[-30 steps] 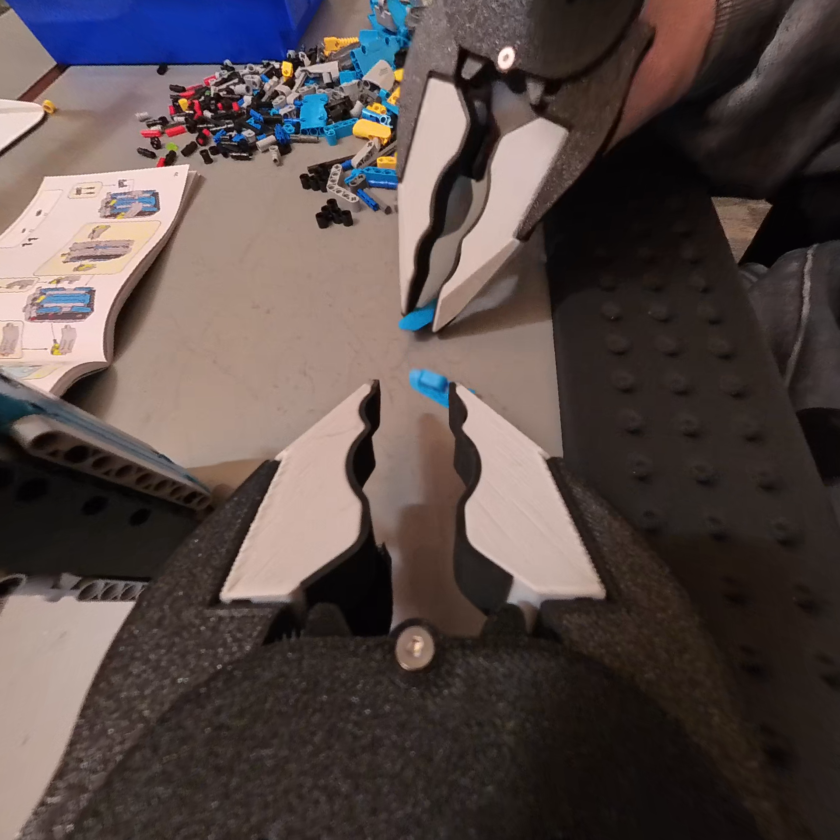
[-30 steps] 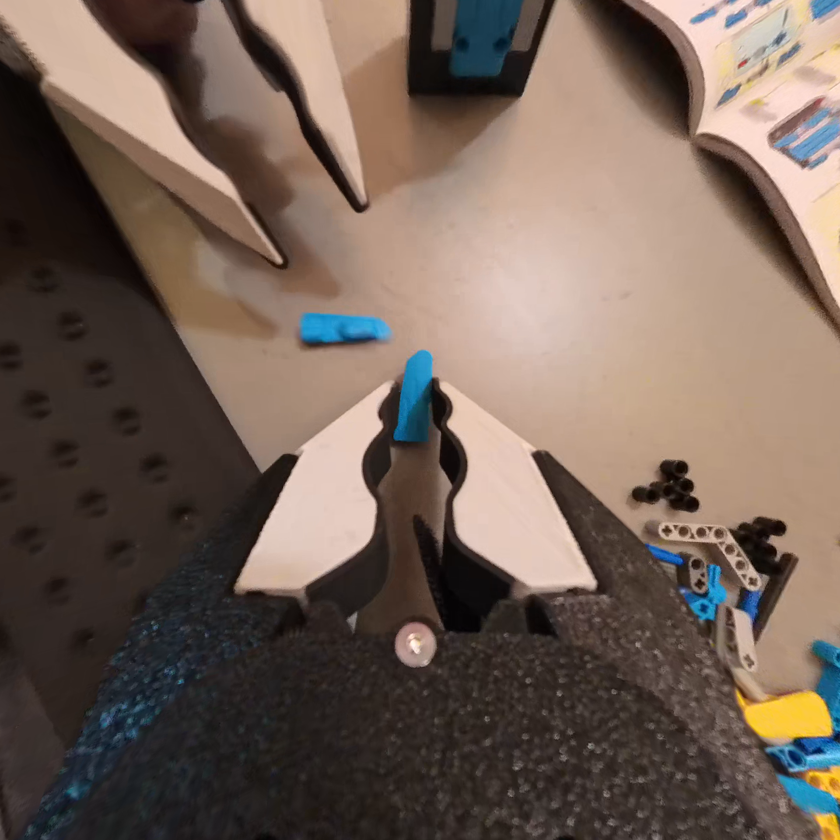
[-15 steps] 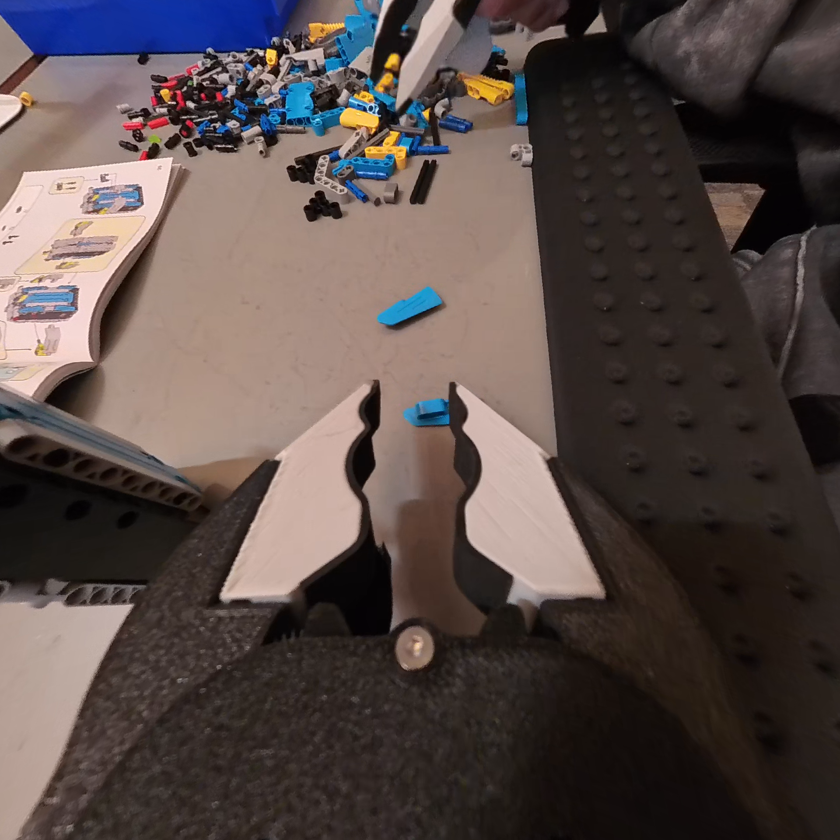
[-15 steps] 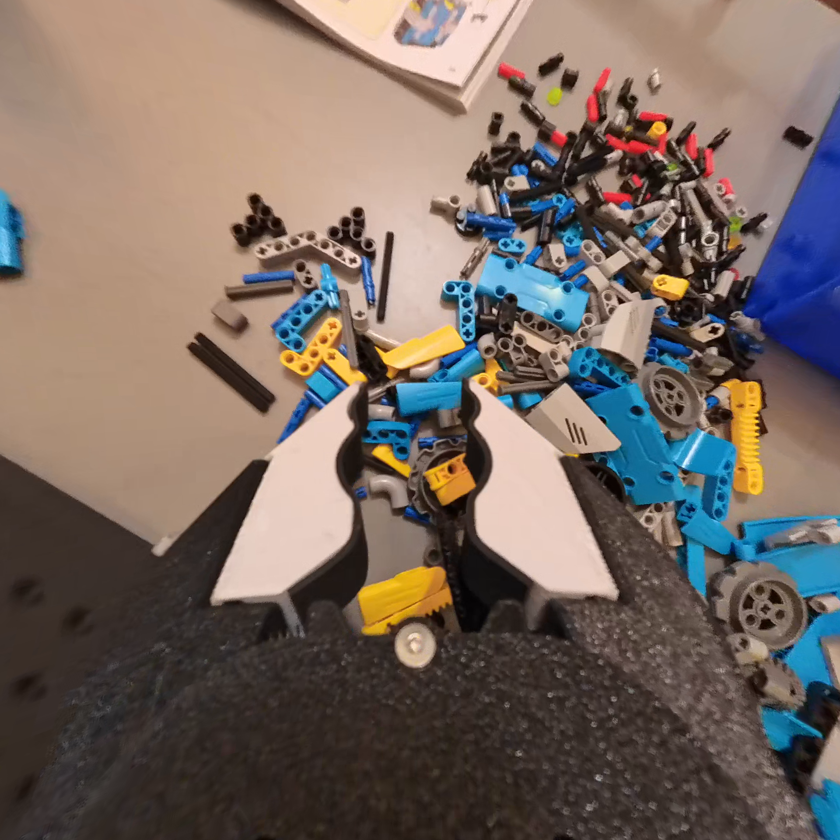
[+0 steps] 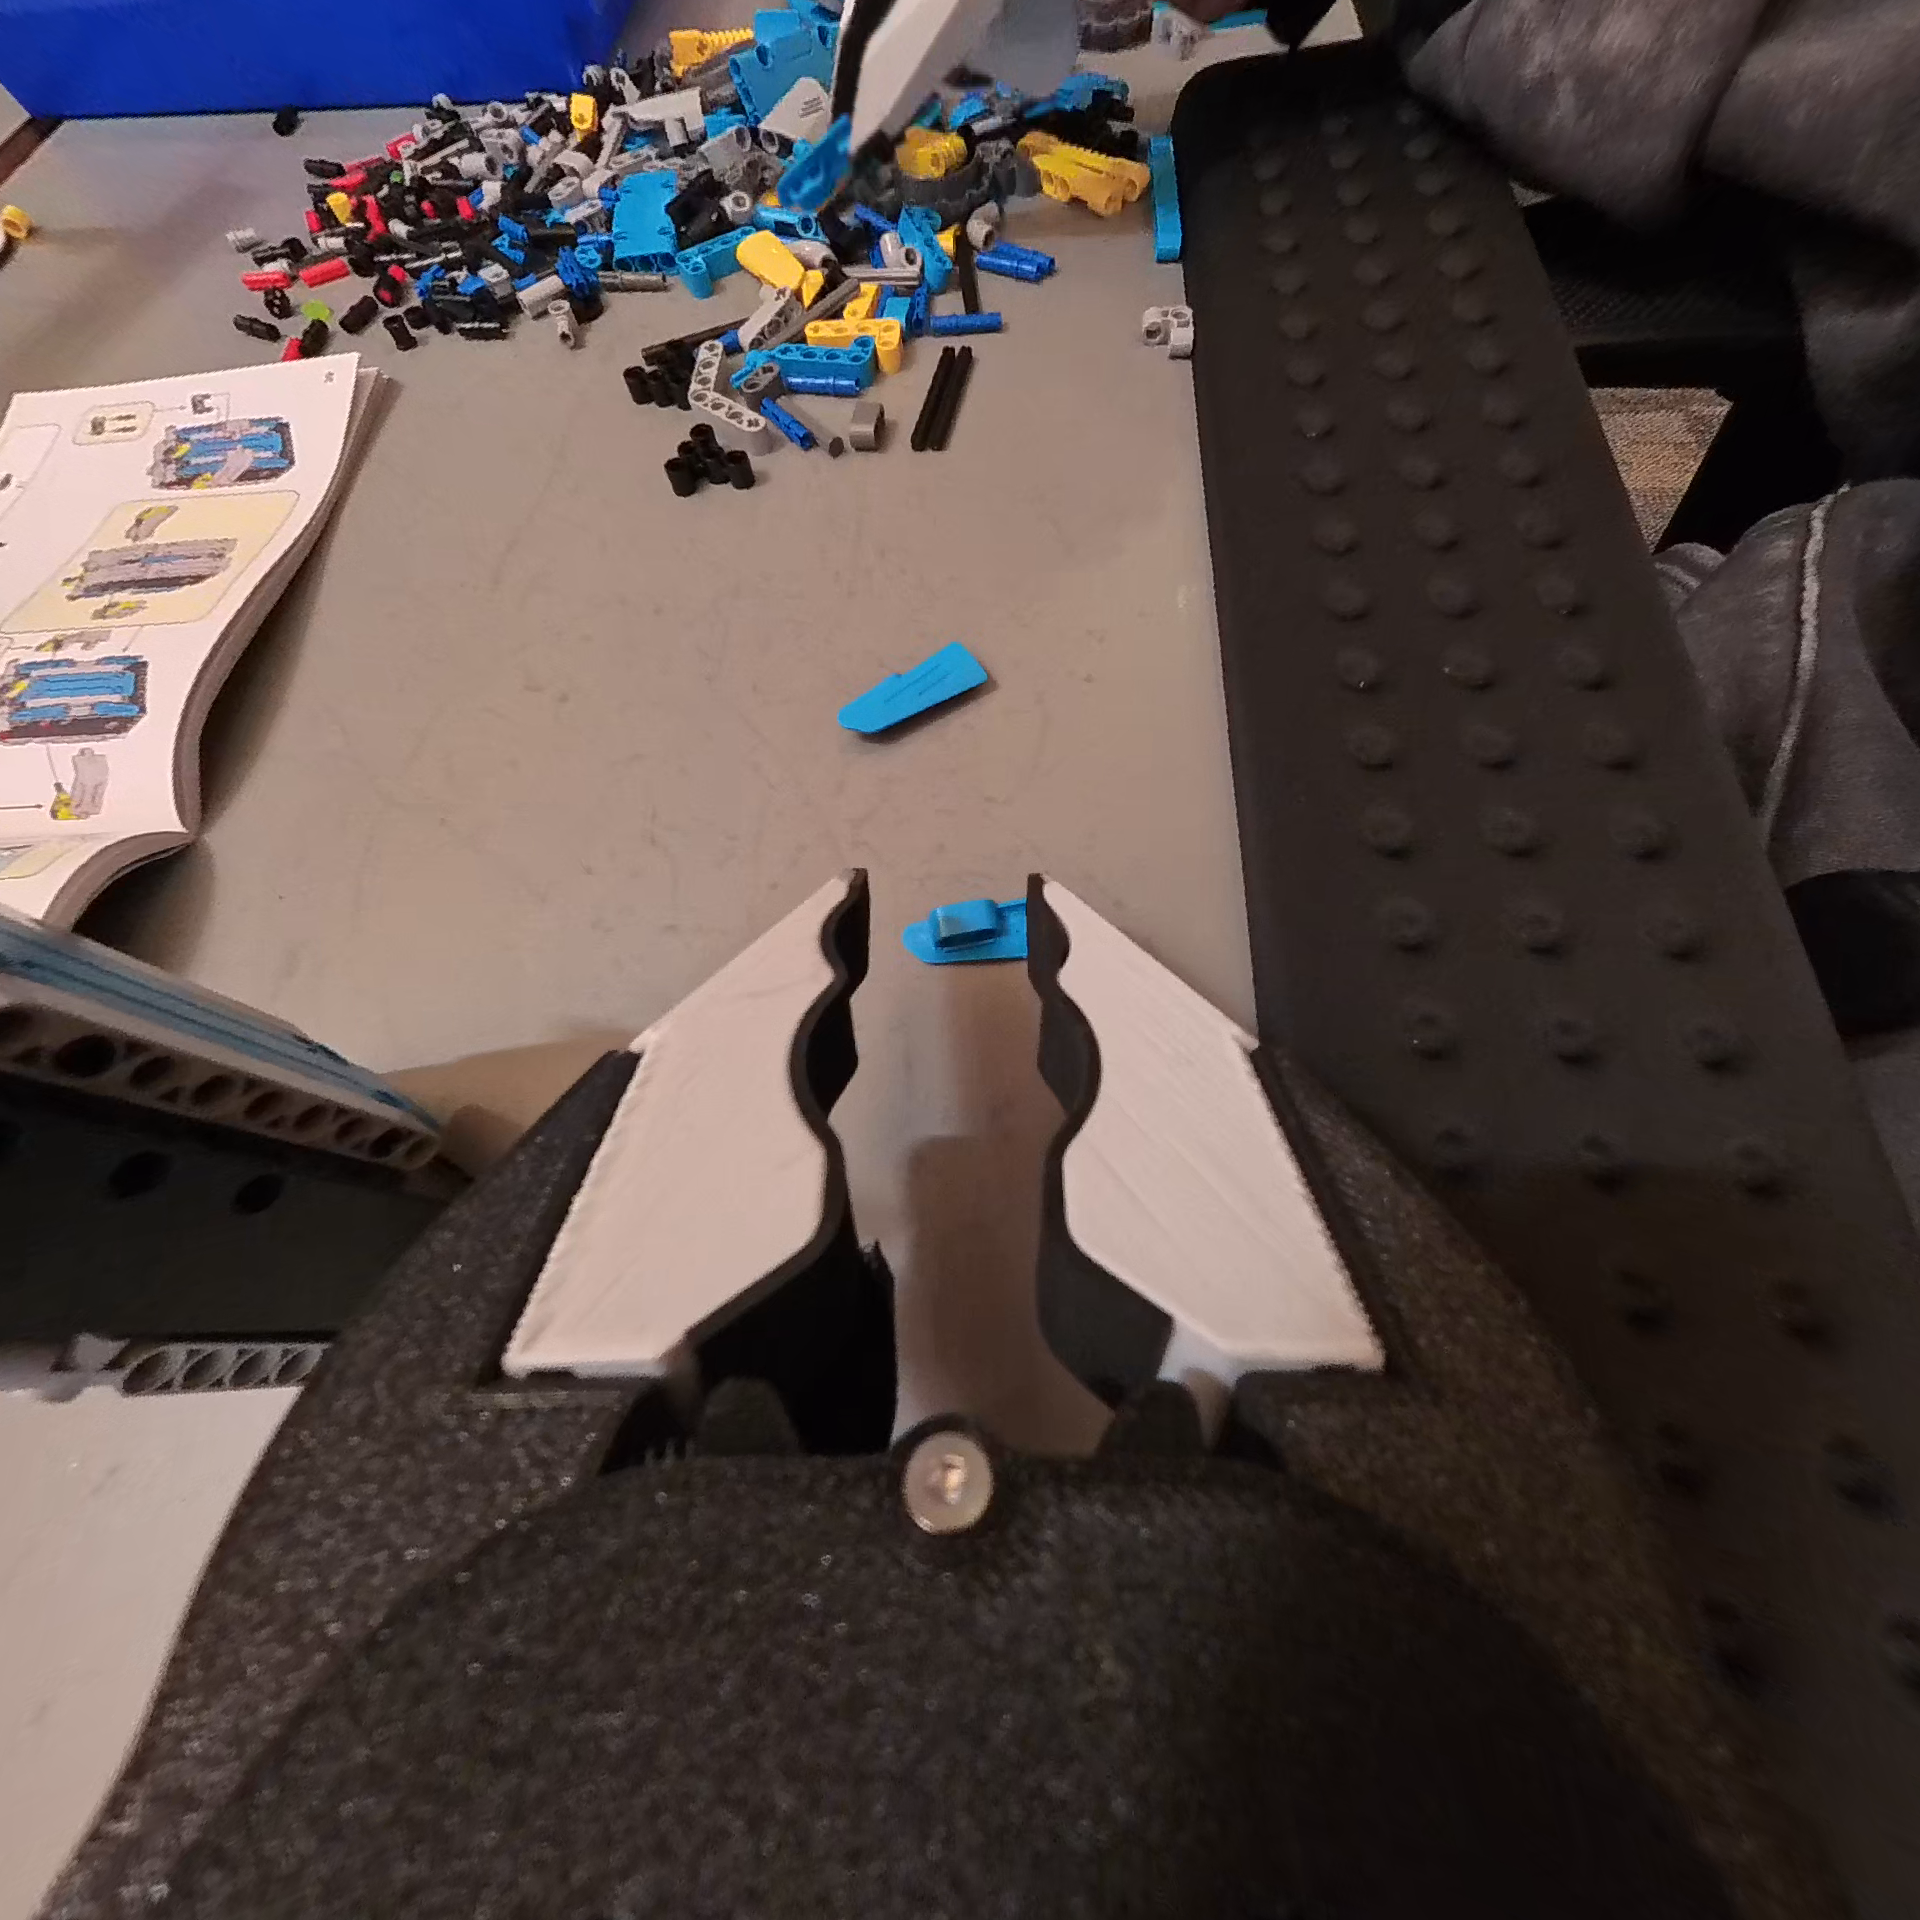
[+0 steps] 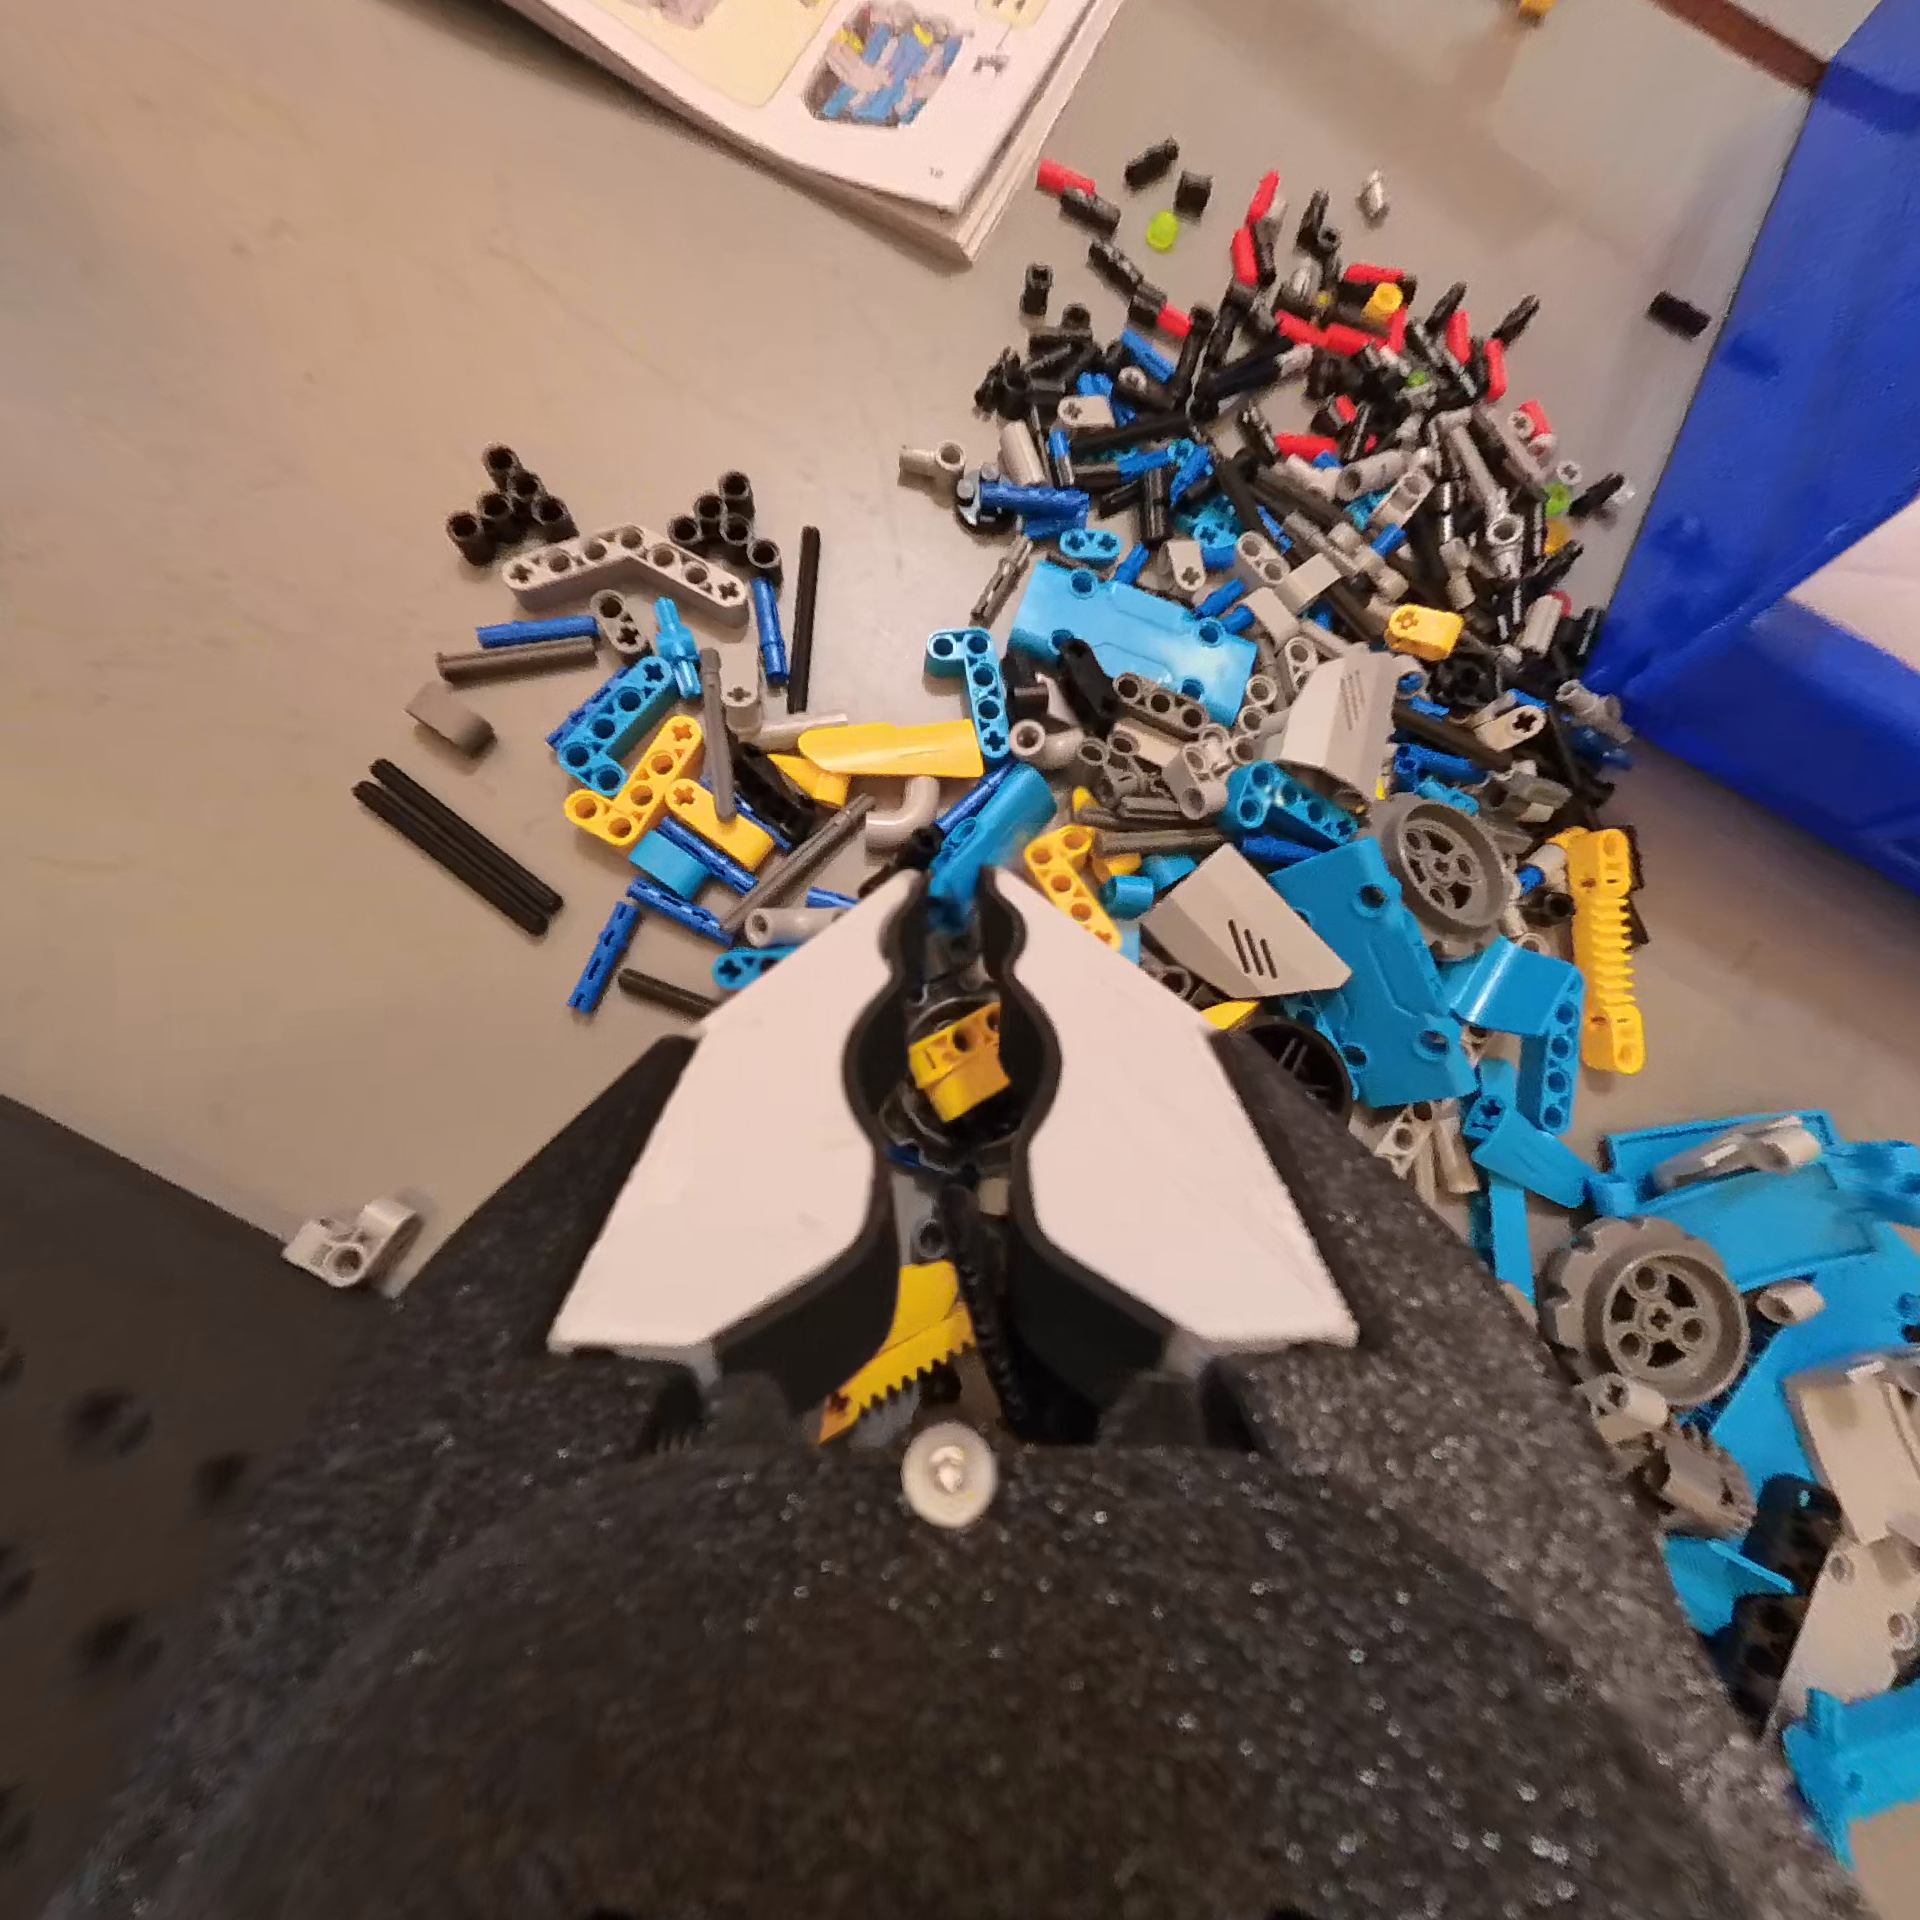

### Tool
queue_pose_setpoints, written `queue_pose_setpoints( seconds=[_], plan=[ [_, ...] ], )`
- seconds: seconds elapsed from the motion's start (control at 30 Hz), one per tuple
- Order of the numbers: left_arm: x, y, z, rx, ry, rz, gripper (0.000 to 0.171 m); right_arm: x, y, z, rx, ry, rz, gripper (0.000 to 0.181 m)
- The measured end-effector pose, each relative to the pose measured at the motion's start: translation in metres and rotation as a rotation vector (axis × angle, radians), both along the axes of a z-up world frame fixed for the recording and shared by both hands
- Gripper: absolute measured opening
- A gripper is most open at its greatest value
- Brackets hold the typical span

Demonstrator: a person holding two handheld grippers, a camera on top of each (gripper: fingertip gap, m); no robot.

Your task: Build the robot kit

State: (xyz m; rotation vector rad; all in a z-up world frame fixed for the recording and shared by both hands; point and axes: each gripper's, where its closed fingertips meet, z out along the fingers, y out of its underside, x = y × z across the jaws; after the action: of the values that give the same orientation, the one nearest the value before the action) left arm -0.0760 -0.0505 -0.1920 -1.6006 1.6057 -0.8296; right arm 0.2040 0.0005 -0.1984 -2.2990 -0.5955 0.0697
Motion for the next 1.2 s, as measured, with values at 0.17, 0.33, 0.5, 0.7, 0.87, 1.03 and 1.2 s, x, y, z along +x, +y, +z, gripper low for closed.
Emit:
queue_pose_setpoints(
  seconds=[0.17, 0.33, 0.5, 0.7, 0.87, 1.03, 1.2],
  plan=[
    [0.000, 0.000, 0.001, 0.001, -0.003, 0.003, 0.030, -0.004, -0.003, 0.021, 0.037, 0.074, -0.005, 0.007],
    [0.000, -0.001, 0.002, 0.004, -0.012, -0.003, 0.030, -0.065, -0.008, 0.067, 0.020, 0.560, 0.089, 0.007],
    [-0.002, -0.007, 0.000, 0.043, 0.008, -0.044, 0.016, -0.134, -0.018, 0.098, -0.217, 1.166, 0.199, 0.007],
    [-0.005, -0.015, -0.002, 0.045, 0.034, -0.090, 0.000, -0.166, -0.022, 0.076, -0.390, 1.262, 0.194, 0.007],
    [-0.009, -0.017, -0.015, 0.057, 0.104, -0.113, 0.000, -0.193, -0.036, 0.032, -0.448, 0.936, 0.227, 0.007],
    [-0.009, -0.019, -0.019, 0.057, 0.121, -0.121, 0.000, -0.188, -0.024, 0.012, -0.360, 0.722, 0.158, 0.007],
    [-0.008, -0.018, -0.023, 0.077, 0.143, -0.119, 0.000, -0.194, -0.034, -0.013, -0.473, 0.659, 0.159, 0.007]
  ],
)
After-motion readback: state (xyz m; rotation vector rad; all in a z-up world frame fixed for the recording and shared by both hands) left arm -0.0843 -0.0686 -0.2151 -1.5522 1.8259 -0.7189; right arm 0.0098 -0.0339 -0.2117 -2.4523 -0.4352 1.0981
